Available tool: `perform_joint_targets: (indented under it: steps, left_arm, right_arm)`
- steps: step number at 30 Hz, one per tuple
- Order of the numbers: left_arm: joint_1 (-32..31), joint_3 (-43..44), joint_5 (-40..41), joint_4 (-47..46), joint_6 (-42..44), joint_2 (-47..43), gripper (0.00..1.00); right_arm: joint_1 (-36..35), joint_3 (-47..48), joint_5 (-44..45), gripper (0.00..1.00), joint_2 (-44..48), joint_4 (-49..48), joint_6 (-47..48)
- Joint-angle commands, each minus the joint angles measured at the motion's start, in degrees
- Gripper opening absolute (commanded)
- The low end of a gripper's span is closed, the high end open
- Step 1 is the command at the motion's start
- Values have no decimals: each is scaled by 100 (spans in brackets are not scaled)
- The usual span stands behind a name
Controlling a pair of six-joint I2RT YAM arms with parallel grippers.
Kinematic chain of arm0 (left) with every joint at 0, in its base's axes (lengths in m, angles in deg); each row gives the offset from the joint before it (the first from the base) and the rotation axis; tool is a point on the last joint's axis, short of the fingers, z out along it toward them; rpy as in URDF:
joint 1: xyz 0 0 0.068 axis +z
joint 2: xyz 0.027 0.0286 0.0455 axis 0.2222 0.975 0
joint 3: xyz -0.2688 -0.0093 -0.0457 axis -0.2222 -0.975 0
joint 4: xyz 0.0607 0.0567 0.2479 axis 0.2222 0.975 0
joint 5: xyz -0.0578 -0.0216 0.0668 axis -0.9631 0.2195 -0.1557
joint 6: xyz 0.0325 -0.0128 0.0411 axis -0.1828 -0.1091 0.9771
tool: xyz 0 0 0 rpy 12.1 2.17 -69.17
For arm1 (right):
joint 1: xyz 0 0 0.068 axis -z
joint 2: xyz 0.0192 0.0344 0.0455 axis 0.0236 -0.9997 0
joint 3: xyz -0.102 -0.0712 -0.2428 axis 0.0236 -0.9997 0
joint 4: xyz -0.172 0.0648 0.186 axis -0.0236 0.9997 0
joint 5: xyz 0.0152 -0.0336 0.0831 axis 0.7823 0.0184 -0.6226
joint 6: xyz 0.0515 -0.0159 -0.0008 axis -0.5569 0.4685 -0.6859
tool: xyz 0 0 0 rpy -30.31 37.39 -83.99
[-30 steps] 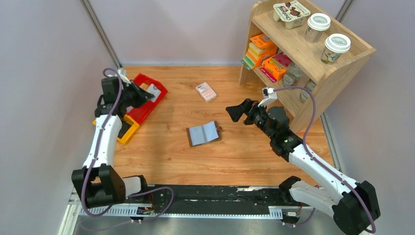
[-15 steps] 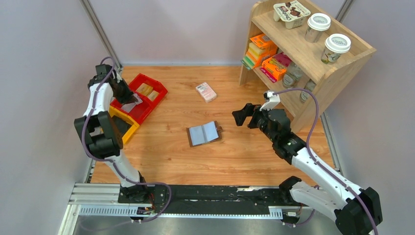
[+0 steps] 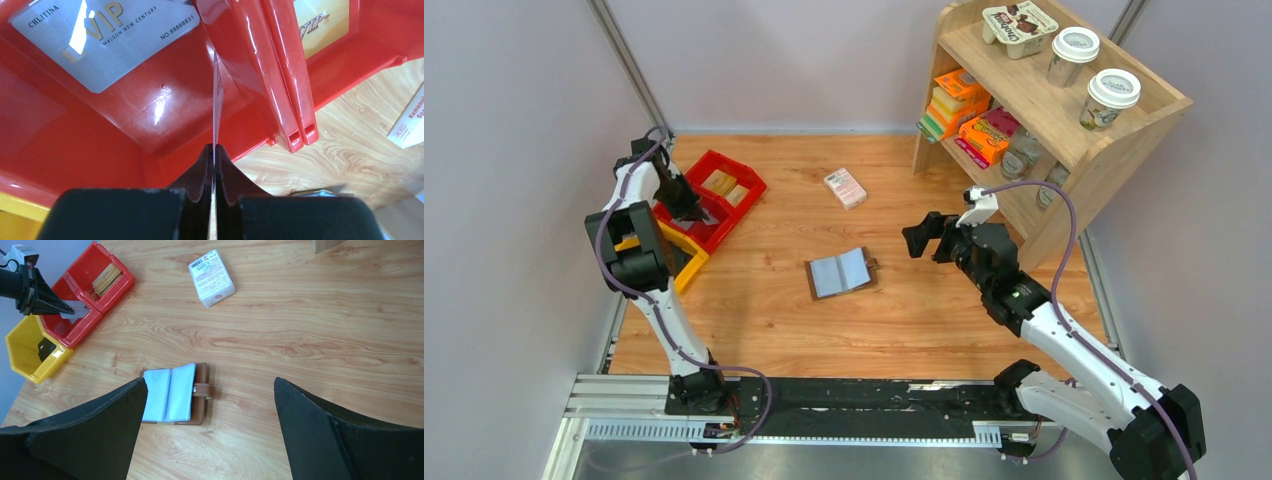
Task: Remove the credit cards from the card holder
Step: Place the credit card in the storage box.
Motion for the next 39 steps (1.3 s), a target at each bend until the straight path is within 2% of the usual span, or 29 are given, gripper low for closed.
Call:
perform_joint_targets:
  steps: [1, 4, 5, 6, 11, 17, 22, 29, 31, 34, 38, 39]
  left_arm:
    - [72, 244, -201, -194, -160, 124, 6]
    - [107, 122, -201, -326, -370, 89, 9]
    - [125, 60, -166, -361, -406, 45, 12]
    - [143, 25, -131, -361, -449, 19, 22]
    - [169, -134, 124, -362, -476, -218, 38]
    - [169, -160, 378, -230, -389, -552, 40]
    - [169, -151, 678, 7, -283, -930, 44]
    - [108, -414, 775, 61, -64, -1624, 46]
    - [-137, -643, 871, -1, 103, -1905, 46]
    - [-865, -1161, 1247, -176, 323, -2484, 47]
    - [-1770, -1882, 1618, -510, 429, -3294, 49]
    - [-1834, -2135, 1627, -554, 403, -3556, 49]
  right_arm:
    - [26, 71, 128, 100, 18, -93, 85]
    - [26, 88, 110, 100, 9, -84, 41]
    - [26, 97, 119, 100, 9, -93, 41]
    - [26, 106, 145, 100, 9, 81, 41]
    - [26, 141, 330, 100, 79, 223, 94]
    - [26, 176, 321, 100, 114, 276, 155]
    - [26, 439, 585, 100, 0, 688, 322]
    - [17, 861, 190, 100, -377, 1076, 472]
    - [8, 949, -108, 100, -605, 1076, 472]
    - [-97, 1186, -487, 97, -1079, 1181, 454]
    - [-527, 1696, -541, 95, -1853, 1541, 559]
    - [-641, 1880, -540, 93, -2064, 1611, 594]
